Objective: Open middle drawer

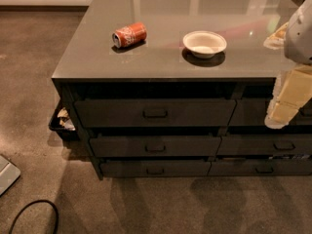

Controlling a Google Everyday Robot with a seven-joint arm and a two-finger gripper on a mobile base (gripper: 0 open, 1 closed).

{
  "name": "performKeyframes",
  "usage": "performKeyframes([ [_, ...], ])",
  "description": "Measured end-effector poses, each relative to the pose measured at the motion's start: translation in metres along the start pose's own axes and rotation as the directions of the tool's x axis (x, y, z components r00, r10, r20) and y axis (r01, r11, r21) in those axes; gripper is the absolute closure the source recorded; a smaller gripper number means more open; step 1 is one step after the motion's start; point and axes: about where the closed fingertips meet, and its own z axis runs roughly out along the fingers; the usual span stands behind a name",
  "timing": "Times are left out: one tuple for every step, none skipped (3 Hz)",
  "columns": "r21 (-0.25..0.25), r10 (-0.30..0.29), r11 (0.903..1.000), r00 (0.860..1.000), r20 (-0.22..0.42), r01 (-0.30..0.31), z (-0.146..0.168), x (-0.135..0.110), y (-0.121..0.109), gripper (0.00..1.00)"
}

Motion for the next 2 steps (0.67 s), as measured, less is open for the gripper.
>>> performKeyframes([
  [0.000, 0.000, 1.0000, 1.000, 0.000, 0.000, 0.0000, 0.0000, 0.0000, 0.00],
  [0.016, 0.022, 0.9996, 0.998, 0.053, -0.023, 0.0028, -0.0022, -0.0075, 0.00],
])
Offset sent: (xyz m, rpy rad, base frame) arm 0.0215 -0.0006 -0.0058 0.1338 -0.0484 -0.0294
